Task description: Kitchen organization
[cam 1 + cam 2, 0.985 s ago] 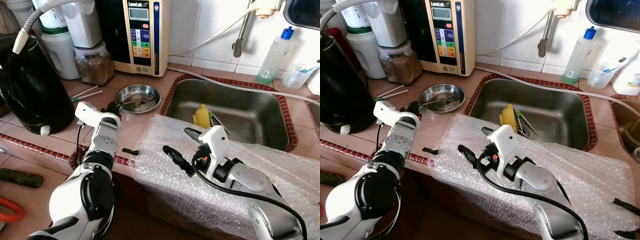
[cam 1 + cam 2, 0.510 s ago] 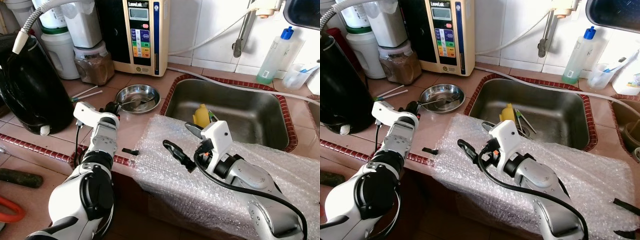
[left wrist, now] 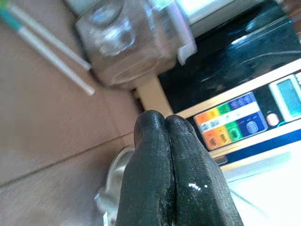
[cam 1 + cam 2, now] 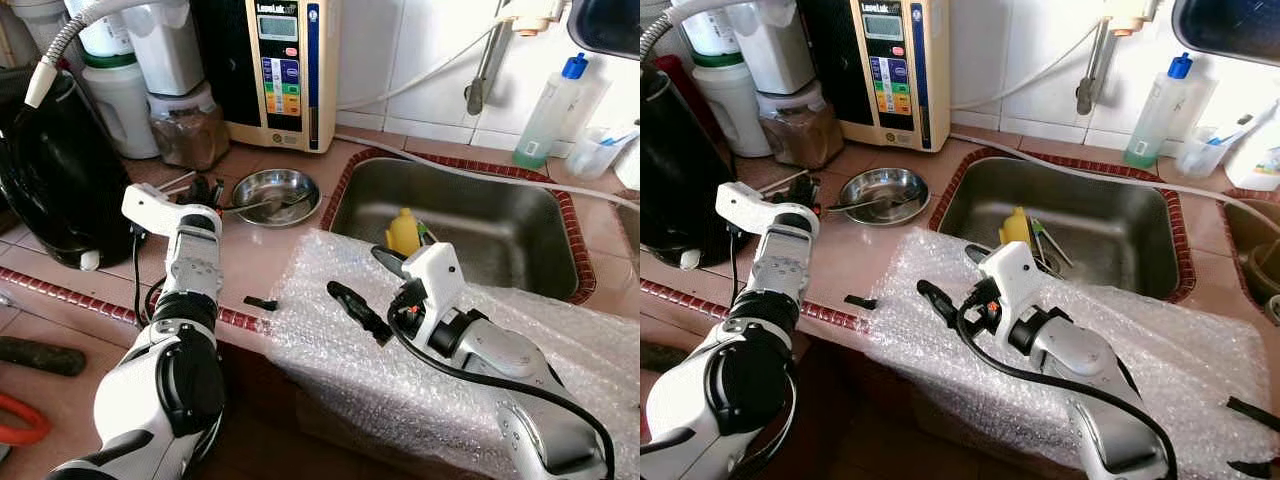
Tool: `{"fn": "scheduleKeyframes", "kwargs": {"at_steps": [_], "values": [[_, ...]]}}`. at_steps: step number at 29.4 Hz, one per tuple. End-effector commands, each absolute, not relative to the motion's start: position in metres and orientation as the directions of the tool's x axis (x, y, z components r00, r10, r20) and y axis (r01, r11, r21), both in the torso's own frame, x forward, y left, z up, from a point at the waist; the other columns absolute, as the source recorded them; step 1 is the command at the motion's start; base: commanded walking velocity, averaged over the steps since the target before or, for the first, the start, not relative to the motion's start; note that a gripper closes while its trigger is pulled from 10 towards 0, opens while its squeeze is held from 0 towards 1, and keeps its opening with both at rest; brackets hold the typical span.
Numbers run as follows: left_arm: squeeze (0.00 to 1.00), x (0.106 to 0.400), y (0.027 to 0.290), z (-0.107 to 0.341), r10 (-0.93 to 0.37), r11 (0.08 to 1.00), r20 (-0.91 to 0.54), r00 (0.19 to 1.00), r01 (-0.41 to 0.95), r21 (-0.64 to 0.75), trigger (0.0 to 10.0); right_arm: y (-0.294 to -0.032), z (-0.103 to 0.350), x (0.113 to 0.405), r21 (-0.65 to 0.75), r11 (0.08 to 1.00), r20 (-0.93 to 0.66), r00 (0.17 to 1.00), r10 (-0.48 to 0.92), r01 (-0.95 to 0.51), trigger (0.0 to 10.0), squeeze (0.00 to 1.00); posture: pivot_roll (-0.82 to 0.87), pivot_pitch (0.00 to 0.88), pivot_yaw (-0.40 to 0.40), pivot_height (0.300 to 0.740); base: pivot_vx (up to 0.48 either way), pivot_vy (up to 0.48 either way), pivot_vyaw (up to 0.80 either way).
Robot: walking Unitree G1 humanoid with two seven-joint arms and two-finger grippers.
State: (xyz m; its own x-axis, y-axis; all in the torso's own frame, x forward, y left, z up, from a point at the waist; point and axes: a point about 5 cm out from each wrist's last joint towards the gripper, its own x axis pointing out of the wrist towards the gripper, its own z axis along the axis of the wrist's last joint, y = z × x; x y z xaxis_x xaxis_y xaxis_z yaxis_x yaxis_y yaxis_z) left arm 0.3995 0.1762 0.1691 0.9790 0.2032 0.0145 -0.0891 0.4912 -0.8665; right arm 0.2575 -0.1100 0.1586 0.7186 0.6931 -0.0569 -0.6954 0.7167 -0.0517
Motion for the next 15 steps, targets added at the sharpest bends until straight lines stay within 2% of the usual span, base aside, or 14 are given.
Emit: {"fn": "scheduleKeyframes", "kwargs": {"at_steps": [1, 2, 3, 4, 5, 8, 9, 10, 12, 13, 15], "values": [[0.00, 0.403, 0.173, 0.187, 0.182, 0.542, 0.085, 0.980, -0.028, -0.840, 0.0, -0.109, 0.162, 0.260, -0.076, 0.707, -0.051, 0.711, 0.701, -0.703, 10.0, 0.14, -0.14, 0.000, 0.053, 0.740, 0.000, 0.000, 0.00], [0.00, 0.404, 0.169, 0.193, 0.158, 0.579, 0.123, 0.980, 0.009, -0.815, 3.0, -0.109, 0.163, 0.260, -0.076, 0.708, -0.048, 0.712, 0.701, -0.702, 10.0, 0.29, -0.14, 0.000, 0.054, 0.740, 0.000, 0.000, 0.00], [0.00, 0.404, 0.169, 0.193, 0.158, 0.579, 0.123, 0.980, 0.009, -0.815, 3.0, -0.109, 0.163, 0.260, -0.076, 0.708, -0.048, 0.712, 0.701, -0.702, 10.0, 0.29, -0.14, 0.000, 0.054, 0.740, 0.000, 0.000, 0.00], [0.00, 0.404, 0.163, 0.197, 0.133, 0.618, 0.152, 0.979, 0.038, -0.785, 9.7, -0.109, 0.165, 0.261, -0.080, 0.712, -0.040, 0.716, 0.697, -0.697, 10.0, 0.88, -0.13, 0.000, 0.053, 0.740, 0.000, 0.000, 0.00], [0.00, 0.403, 0.160, 0.199, 0.122, 0.642, 0.169, 0.978, 0.052, -0.765, 10.0, -0.109, 0.166, 0.262, -0.085, 0.717, -0.034, 0.721, 0.692, -0.692, 10.0, 0.87, -0.13, 0.000, 0.053, 0.740, 0.000, 0.000, 0.00], [0.00, 0.401, 0.154, 0.203, 0.102, 0.686, 0.206, 0.973, 0.081, -0.723, 10.0, -0.109, 0.168, 0.263, -0.087, 0.722, -0.024, 0.726, 0.687, -0.687, 10.0, 0.86, -0.13, 0.000, 0.054, 0.740, 0.000, 0.000, 0.00], [0.00, 0.400, 0.152, 0.205, 0.096, 0.711, 0.222, 0.970, 0.089, -0.698, 10.0, -0.110, 0.169, 0.263, -0.091, 0.729, -0.016, 0.733, 0.680, -0.679, 10.0, 0.96, -0.12, 0.000, 0.054, 0.740, 0.000, 0.000, 0.00], [0.00, 0.398, 0.151, 0.207, 0.093, 0.738, 0.239, 0.967, 0.094, -0.668, 10.0, -0.111, 0.170, 0.265, -0.098, 0.744, -0.008, 0.748, 0.664, -0.661, 10.0, 1.00, -0.12, 0.000, 0.053, 0.740, 0.000, 0.000, 0.00], [0.00, 0.393, 0.151, 0.214, 0.084, 0.816, 0.301, 0.950, 0.107, -0.568, 10.0, -0.116, 0.173, 0.272, -0.116, 0.793, 0.022, 0.797, 0.604, -0.598, 10.0, 1.00, -0.11, 0.000, 0.052, 0.740, 0.000, 0.000, 0.00], [0.00, 0.393, 0.151, 0.214, 0.084, 0.816, 0.301, 0.950, 0.107, -0.568, 10.0, -0.116, 0.173, 0.272, -0.116, 0.793, 0.022, 0.797, 0.604, -0.598, 10.0, 1.00, -0.11, 0.000, 0.052, 0.740, 0.000, 0.000, 0.00], [0.00, 0.386, 0.151, 0.220, 0.065, 0.870, 0.352, 0.934, 0.121, -0.479, 10.0, -0.123, 0.176, 0.279, -0.121, 0.837, 0.051, 0.839, 0.542, -0.533, 10.0, 1.00, -0.10, 0.000, 0.052, 0.740, 0.000, 0.000, 0.00]]}}
